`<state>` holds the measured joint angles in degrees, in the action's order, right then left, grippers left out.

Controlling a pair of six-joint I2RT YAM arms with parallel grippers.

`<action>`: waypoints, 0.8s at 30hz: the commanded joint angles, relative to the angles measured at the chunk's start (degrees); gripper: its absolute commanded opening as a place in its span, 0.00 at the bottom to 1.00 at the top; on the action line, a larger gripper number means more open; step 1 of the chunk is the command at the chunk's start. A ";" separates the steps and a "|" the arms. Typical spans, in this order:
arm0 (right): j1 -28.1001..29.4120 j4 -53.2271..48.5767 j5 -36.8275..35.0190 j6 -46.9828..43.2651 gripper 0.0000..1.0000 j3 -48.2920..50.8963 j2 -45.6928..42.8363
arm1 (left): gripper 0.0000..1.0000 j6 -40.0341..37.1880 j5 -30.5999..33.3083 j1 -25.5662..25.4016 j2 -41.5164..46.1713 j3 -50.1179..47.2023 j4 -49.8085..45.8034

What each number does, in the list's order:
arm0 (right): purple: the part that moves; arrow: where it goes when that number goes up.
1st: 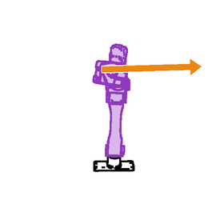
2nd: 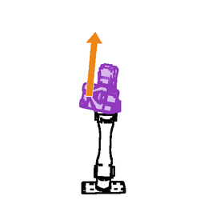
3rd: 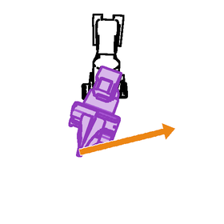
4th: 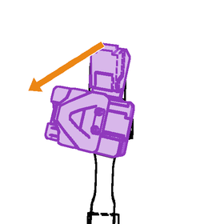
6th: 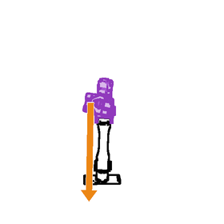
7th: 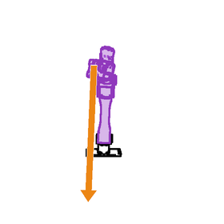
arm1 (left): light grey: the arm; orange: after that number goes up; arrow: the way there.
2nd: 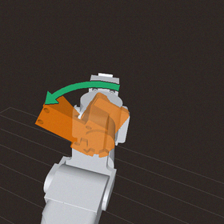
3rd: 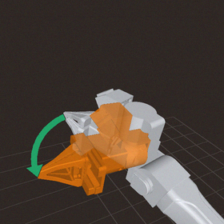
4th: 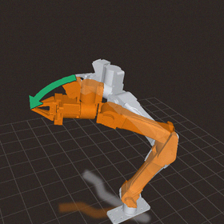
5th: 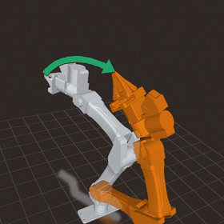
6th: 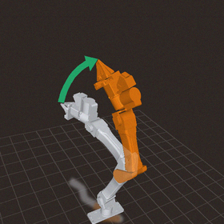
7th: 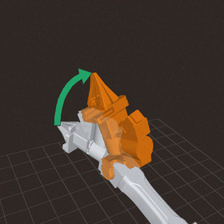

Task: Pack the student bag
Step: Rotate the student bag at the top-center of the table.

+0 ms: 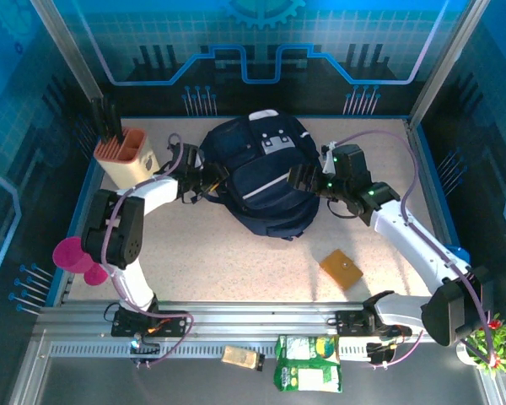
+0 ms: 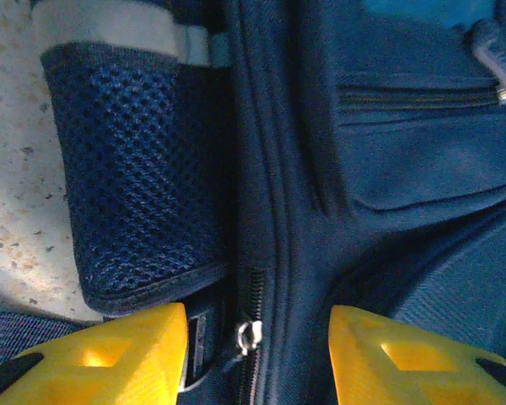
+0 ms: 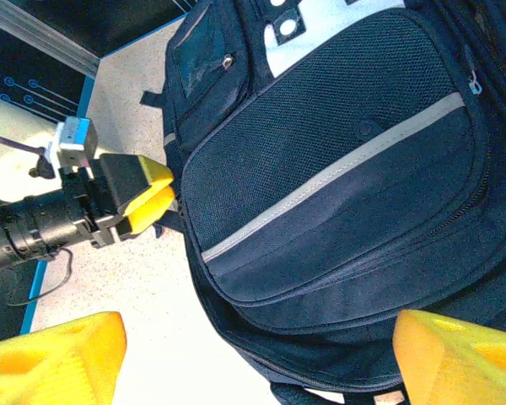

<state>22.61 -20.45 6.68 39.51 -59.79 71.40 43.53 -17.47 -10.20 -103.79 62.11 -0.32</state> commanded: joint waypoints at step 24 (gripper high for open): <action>0.87 3.52 1.30 4.22 0.83 6.17 2.60 | 0.16 -5.25 -10.02 0.95 -7.60 6.54 3.33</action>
<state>22.61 -18.52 7.94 42.28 -54.81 72.71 38.74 -24.82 -9.72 -111.02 67.11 2.87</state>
